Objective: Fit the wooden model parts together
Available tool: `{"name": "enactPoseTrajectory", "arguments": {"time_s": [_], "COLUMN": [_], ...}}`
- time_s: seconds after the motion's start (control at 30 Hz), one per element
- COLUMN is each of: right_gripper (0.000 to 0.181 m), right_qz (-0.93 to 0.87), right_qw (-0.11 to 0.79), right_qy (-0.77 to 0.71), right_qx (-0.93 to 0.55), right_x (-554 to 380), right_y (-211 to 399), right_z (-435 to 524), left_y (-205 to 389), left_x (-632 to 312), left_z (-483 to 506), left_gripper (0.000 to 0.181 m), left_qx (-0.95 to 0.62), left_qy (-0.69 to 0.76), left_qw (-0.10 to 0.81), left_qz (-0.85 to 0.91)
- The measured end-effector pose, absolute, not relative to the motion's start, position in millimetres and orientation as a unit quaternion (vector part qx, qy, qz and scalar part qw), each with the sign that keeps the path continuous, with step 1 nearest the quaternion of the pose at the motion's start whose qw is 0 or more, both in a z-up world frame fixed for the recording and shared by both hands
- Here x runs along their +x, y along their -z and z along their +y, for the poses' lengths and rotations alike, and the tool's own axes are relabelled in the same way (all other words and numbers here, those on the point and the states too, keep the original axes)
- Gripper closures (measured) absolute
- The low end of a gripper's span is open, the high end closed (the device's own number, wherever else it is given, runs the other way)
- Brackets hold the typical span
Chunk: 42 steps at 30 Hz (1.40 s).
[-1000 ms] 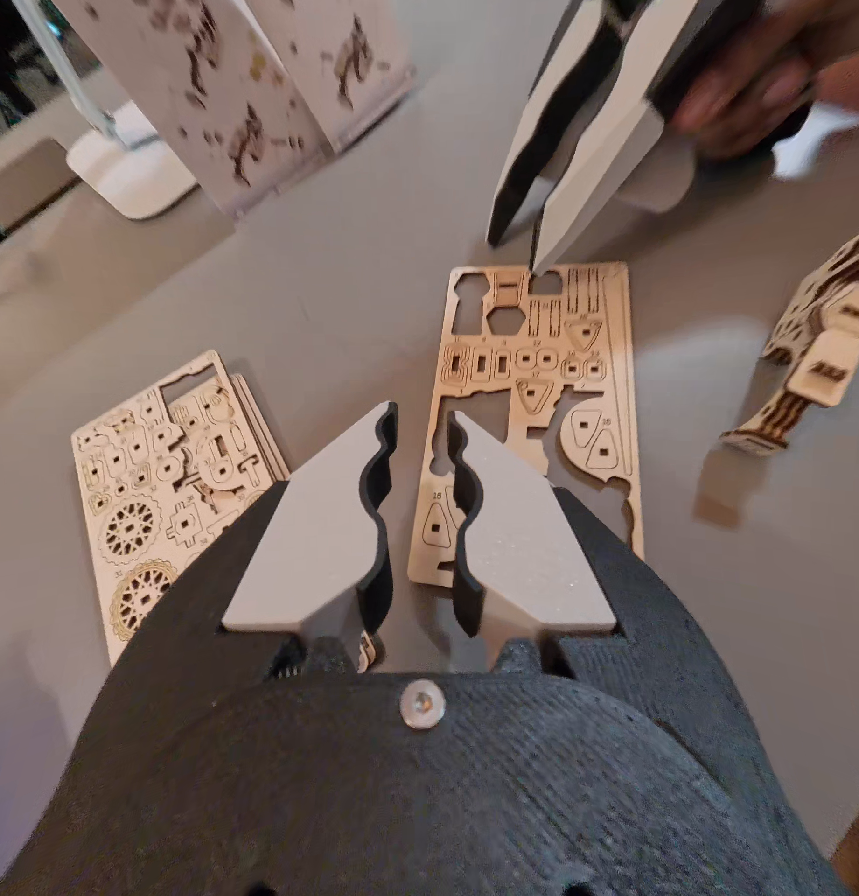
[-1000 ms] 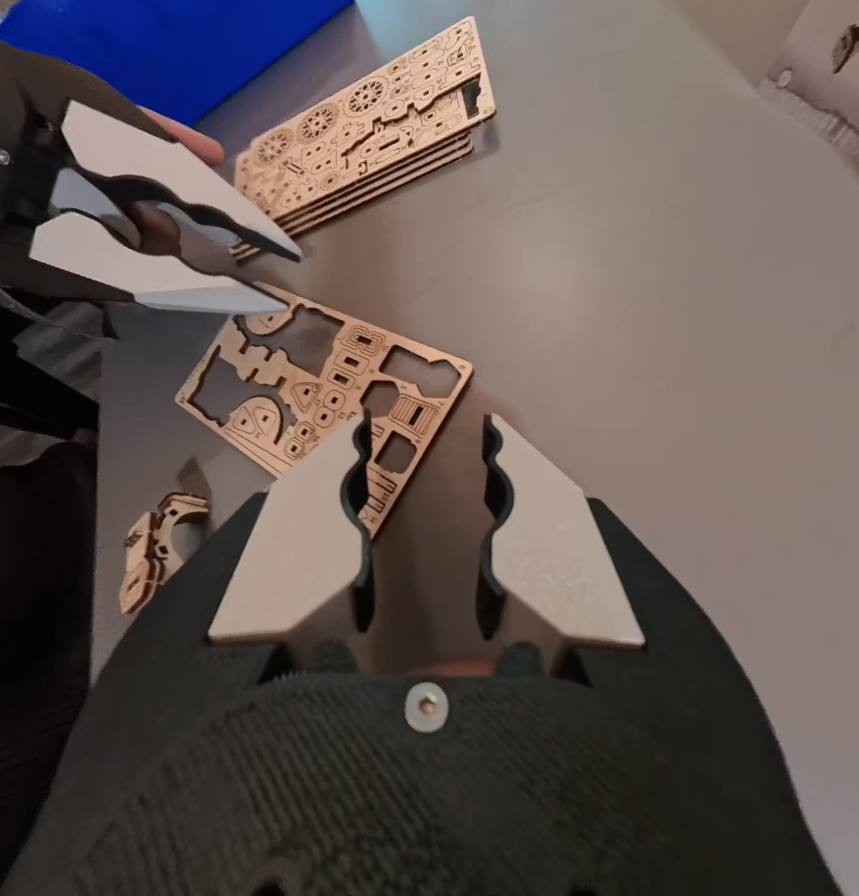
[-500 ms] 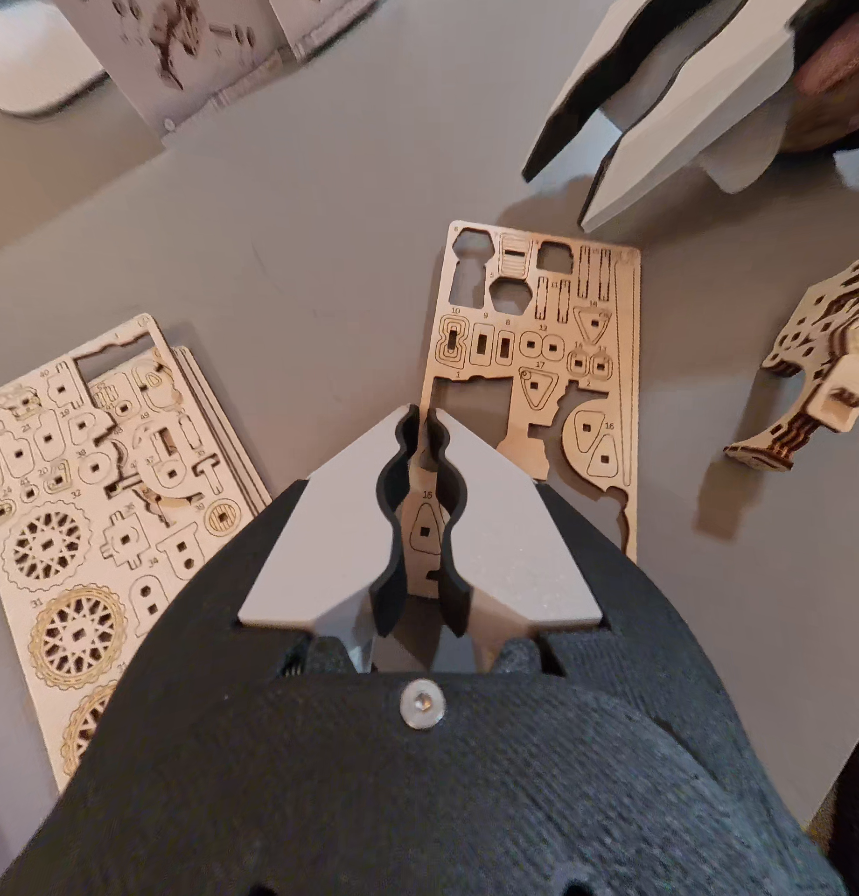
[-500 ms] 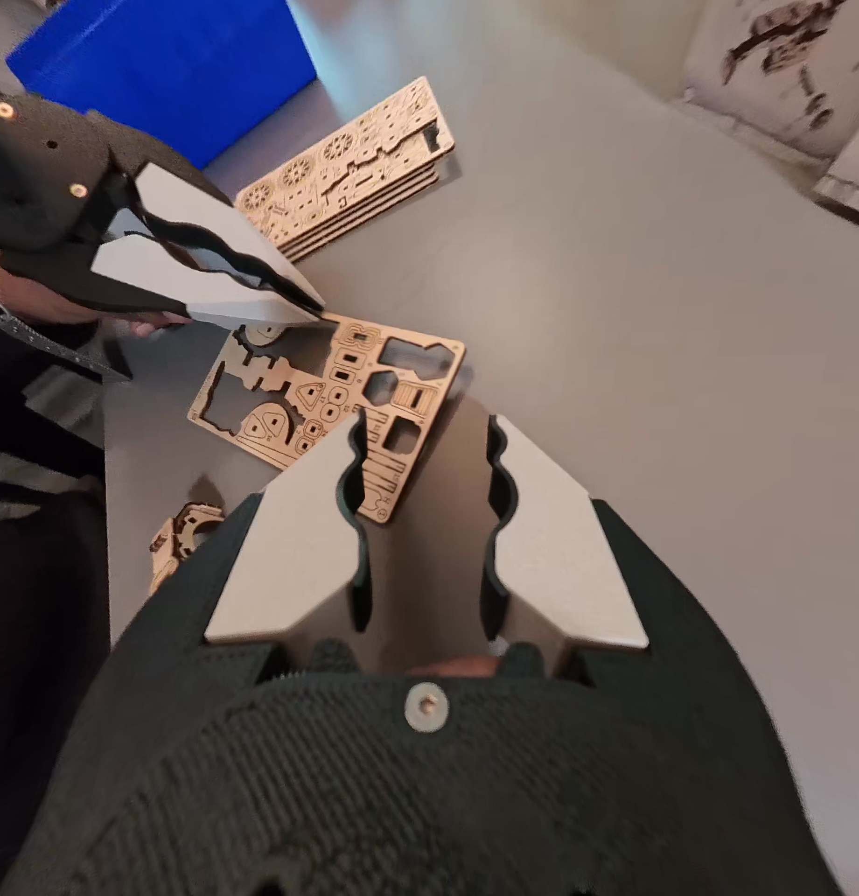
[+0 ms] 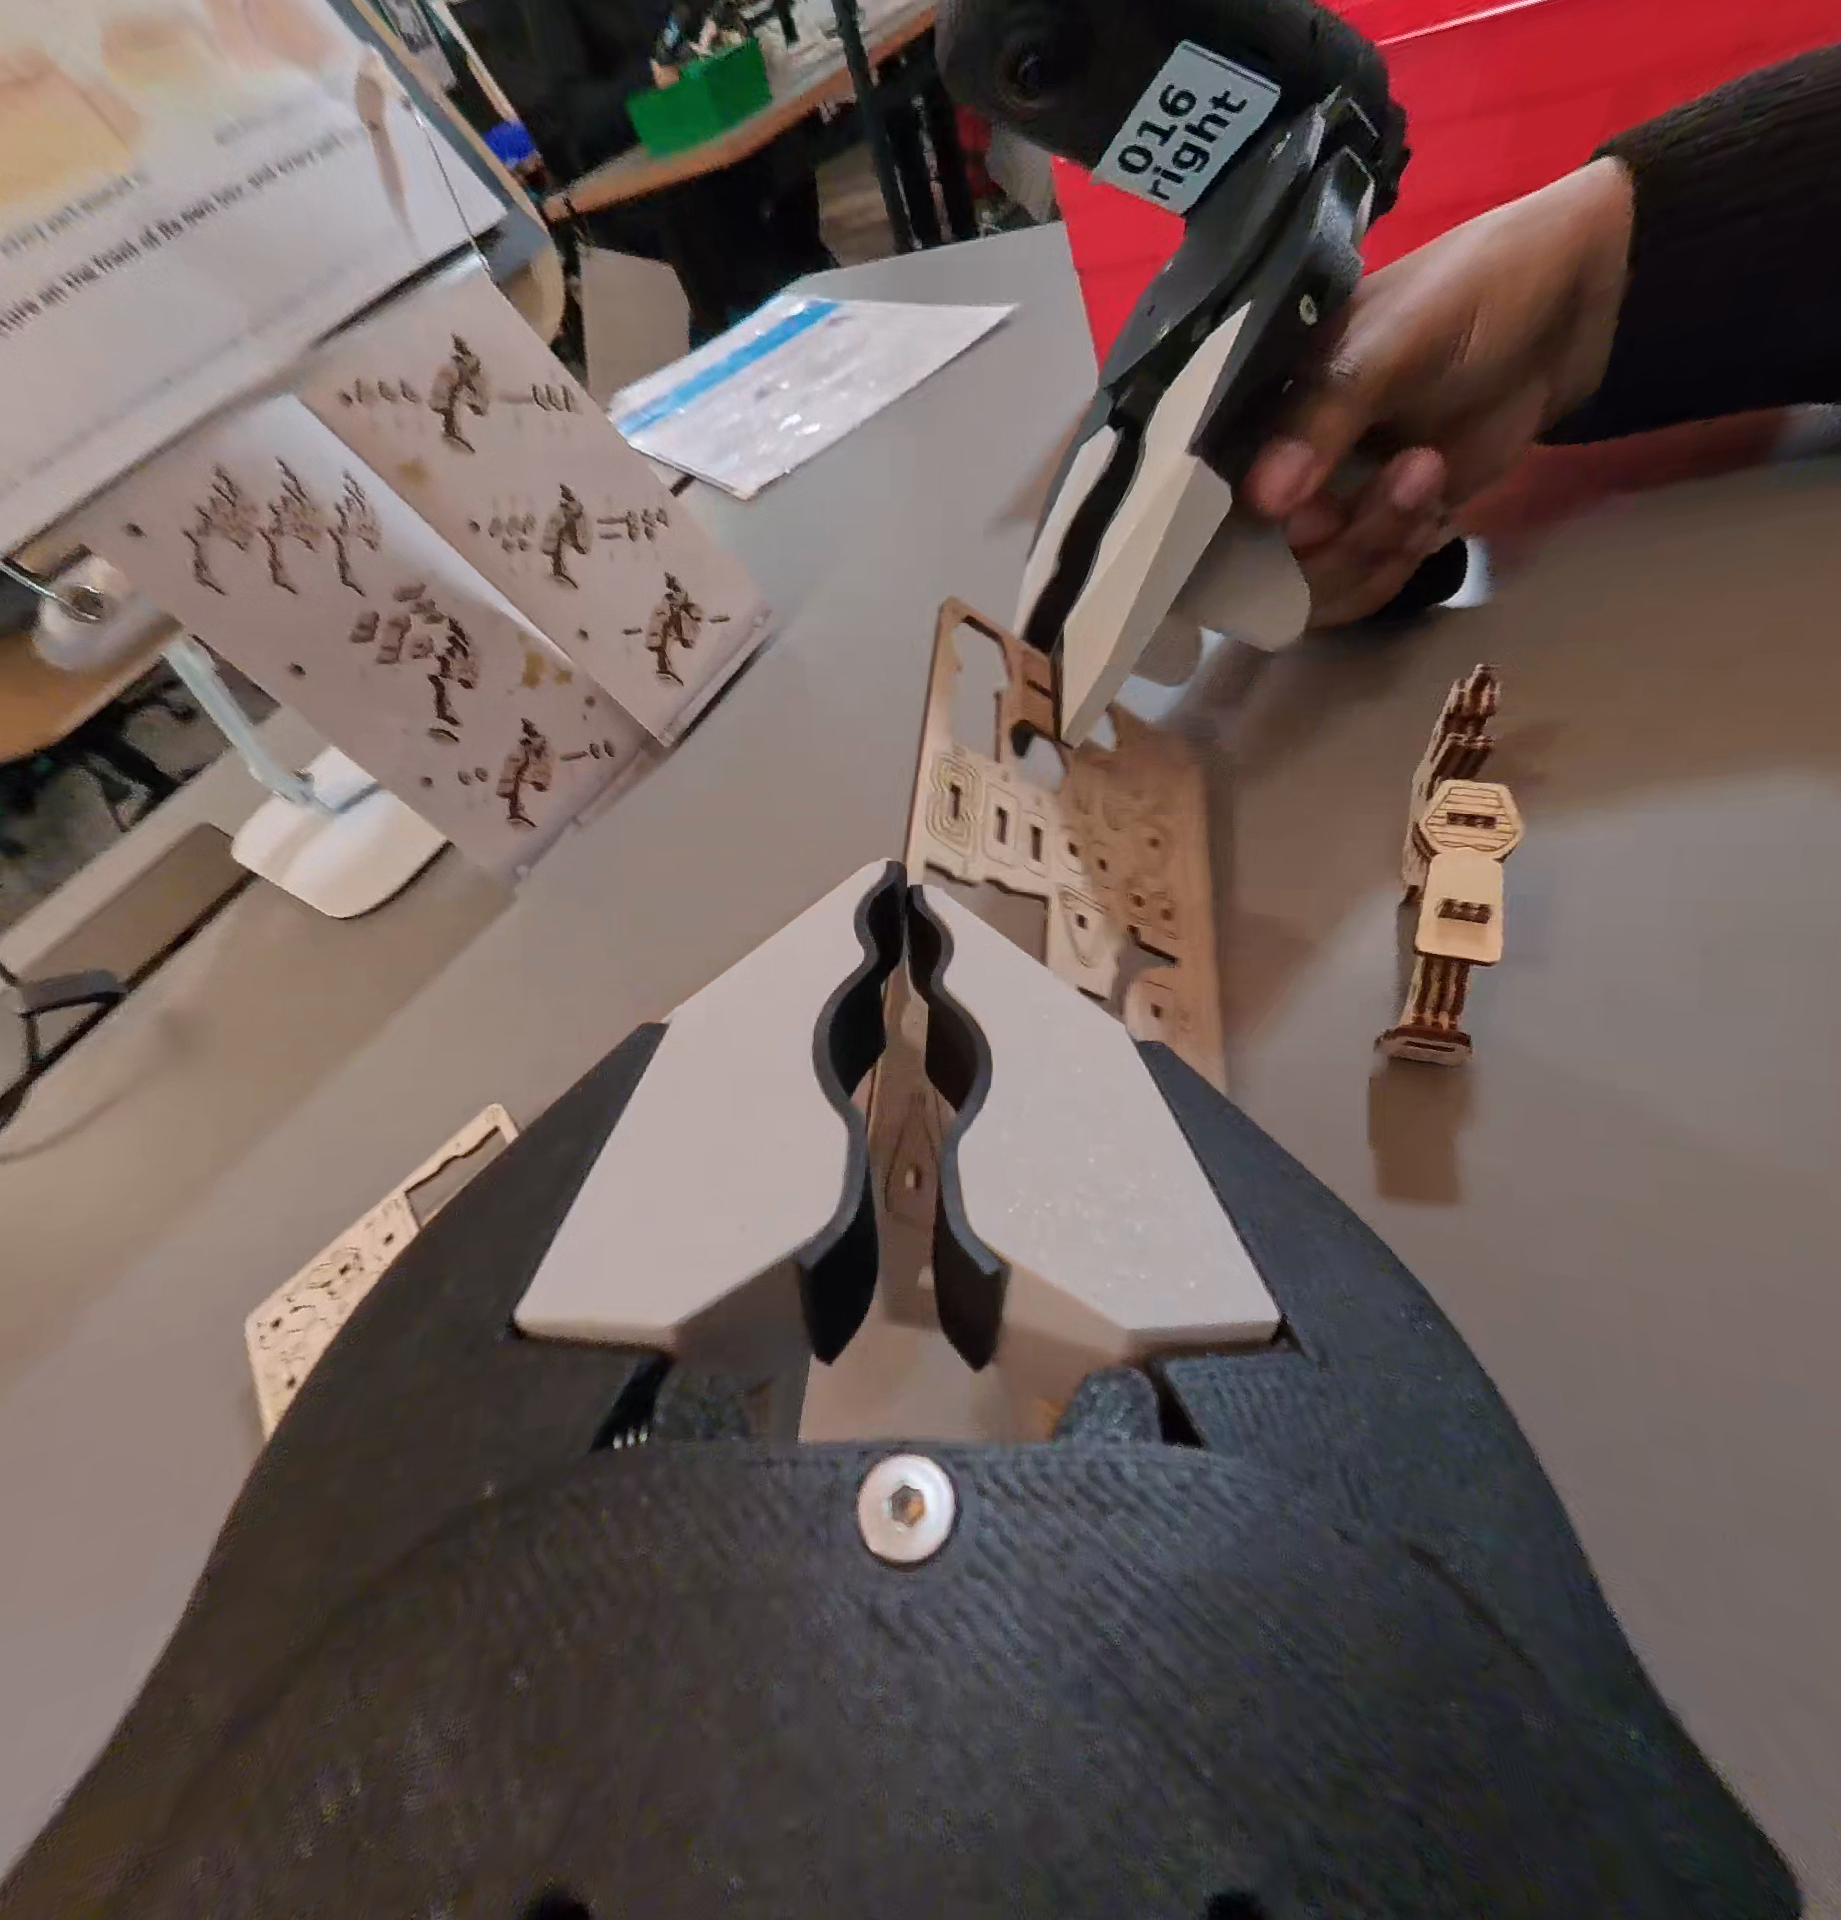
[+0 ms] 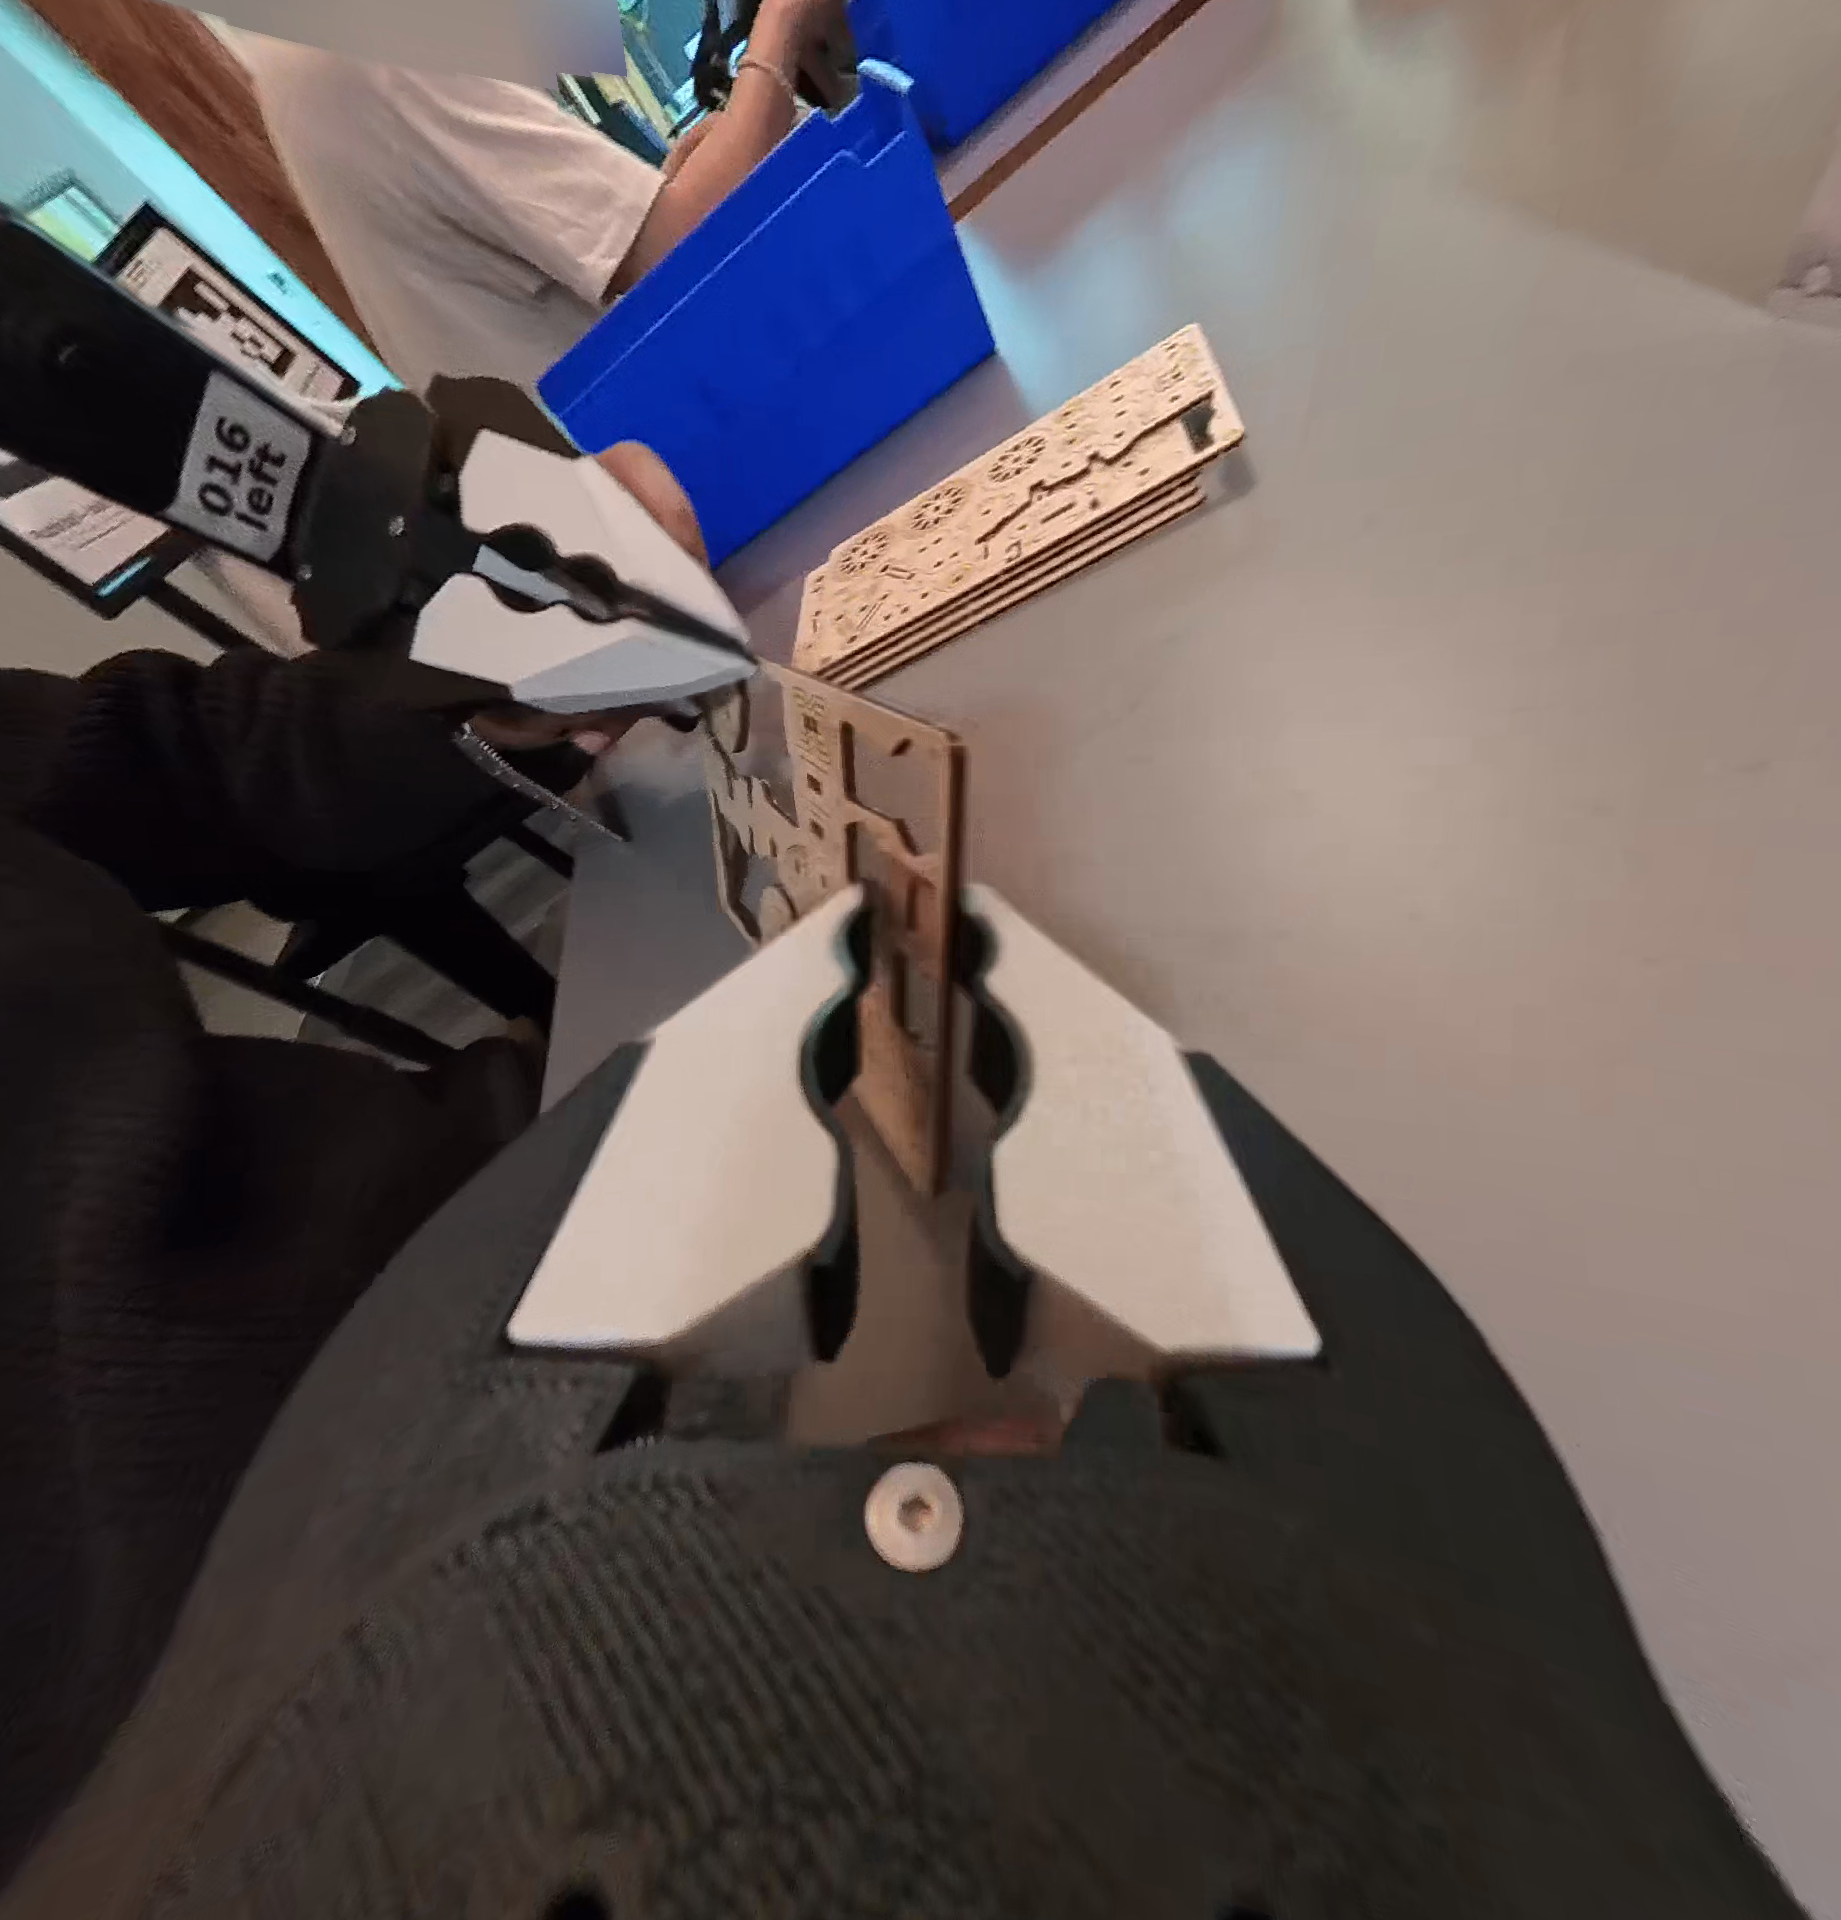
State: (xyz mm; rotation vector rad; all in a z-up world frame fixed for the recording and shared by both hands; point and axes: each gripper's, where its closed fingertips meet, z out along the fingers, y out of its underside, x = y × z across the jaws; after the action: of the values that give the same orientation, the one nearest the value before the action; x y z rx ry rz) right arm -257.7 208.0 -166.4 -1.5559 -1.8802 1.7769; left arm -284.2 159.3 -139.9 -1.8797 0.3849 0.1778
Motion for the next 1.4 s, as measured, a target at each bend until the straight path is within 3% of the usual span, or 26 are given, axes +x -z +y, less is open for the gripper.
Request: {"name": "enactPoseTrajectory", "arguments": {"time_s": [0.2, 0.33, 0.43, 0.53, 0.6, 0.8, 0.97, 1.23, 1.4], "right_gripper": [0.179, 0.180, 0.180, 0.178, 0.175, 0.171, 0.135, 0.136, 0.145], "right_qz": [-0.619, -0.618, -0.627, -0.650, -0.667, -0.659, -0.638, -0.579, -0.624], "right_qw": [0.060, 0.086, 0.086, 0.086, 0.097, 0.092, 0.081, 0.161, 0.189], "right_qy": [-0.620, -0.626, -0.630, -0.620, -0.602, -0.603, -0.614, -0.594, -0.523], "right_qx": [-0.478, -0.468, -0.451, -0.431, -0.428, -0.440, -0.457, -0.535, -0.548], "right_x": [-254, -256, -254, -252, -253, -256, -257, -270, -259], "right_y": [153, 145, 137, 134, 137, 141, 139, 139, 158], "right_z": [197, 198, 186, 163, 152, 147, 160, 224, 242], "left_y": [139, 114, 90, 107, 130, 143, 140, 141, 168], "left_x": [-294, -262, -250, -255, -263, -273, -276, -288, -312], "left_z": [159, 148, 144, 149, 153, 155, 154, 155, 155], "left_gripper": [0.179, 0.120, 0.115, 0.117, 0.134, 0.152, 0.153, 0.152, 0.152], "left_qx": [-0.787, -0.765, -0.744, -0.779, -0.815, -0.827, -0.822, -0.821, -0.860], "left_qy": [-0.078, 0.094, 0.213, 0.174, 0.127, 0.113, 0.109, 0.084, -0.015], "left_qw": [0.595, 0.623, 0.628, 0.598, 0.560, 0.548, 0.557, 0.563, 0.509], "left_qz": [0.143, 0.134, 0.086, 0.077, 0.071, 0.057, 0.049, 0.037, 0.036]}}
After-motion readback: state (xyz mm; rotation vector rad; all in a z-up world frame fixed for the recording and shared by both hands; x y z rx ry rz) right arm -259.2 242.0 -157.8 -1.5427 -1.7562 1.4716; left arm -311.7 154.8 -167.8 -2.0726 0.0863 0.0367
